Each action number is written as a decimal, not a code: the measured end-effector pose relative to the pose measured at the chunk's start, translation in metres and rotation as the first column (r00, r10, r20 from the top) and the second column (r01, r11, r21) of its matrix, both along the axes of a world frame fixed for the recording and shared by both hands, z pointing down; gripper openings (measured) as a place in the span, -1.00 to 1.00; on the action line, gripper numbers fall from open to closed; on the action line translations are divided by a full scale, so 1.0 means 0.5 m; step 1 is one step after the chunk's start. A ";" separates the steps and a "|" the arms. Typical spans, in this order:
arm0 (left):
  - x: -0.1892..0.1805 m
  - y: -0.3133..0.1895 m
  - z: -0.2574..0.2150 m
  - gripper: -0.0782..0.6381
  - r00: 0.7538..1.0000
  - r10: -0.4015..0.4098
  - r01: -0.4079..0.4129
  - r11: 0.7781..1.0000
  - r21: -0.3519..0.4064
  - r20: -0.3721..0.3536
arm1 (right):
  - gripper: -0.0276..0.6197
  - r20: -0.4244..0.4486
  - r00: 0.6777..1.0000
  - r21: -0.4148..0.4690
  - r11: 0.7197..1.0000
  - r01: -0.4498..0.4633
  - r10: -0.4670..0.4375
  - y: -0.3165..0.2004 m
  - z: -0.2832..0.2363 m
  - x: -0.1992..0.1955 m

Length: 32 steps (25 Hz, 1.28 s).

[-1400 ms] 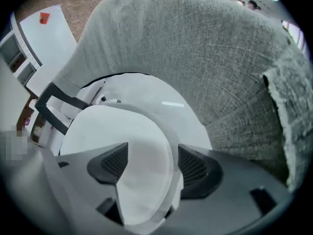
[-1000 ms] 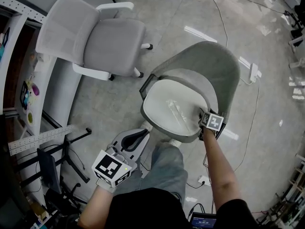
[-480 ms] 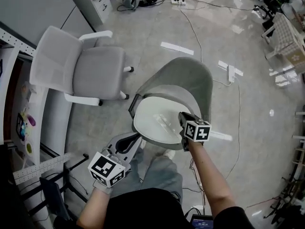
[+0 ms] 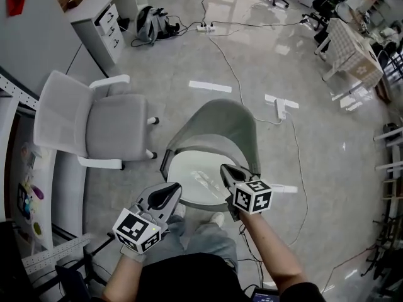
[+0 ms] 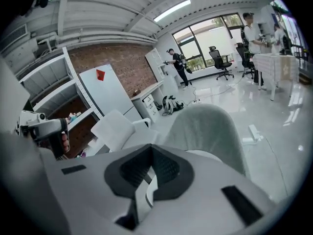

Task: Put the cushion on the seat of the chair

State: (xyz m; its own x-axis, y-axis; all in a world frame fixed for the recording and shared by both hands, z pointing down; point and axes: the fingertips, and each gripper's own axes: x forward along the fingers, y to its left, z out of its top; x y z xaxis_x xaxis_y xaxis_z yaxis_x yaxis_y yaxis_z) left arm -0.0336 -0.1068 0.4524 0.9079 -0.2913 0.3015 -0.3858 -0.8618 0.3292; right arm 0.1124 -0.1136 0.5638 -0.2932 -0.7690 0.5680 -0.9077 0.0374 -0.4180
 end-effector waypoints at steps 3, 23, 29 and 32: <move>0.009 -0.012 -0.028 -0.74 0.999 0.024 -0.024 1.000 0.016 -0.027 | -0.89 -0.007 1.000 0.060 0.998 0.006 -0.006 0.002 -0.064 -0.014; 0.192 -0.011 -0.221 -0.74 0.955 0.255 -0.233 0.961 0.150 -0.150 | -0.89 -0.062 0.987 0.464 0.880 -0.101 0.146 0.062 -0.494 0.076; 0.247 0.006 -0.256 -0.74 0.937 0.301 -0.271 0.946 0.175 -0.176 | -0.89 -0.090 0.979 0.516 0.849 -0.112 0.183 0.099 -0.557 0.114; 0.270 0.010 -0.274 -0.74 0.927 0.327 -0.292 0.937 0.193 -0.184 | -0.89 -0.100 0.975 0.539 0.835 -0.115 0.199 0.110 -0.577 0.126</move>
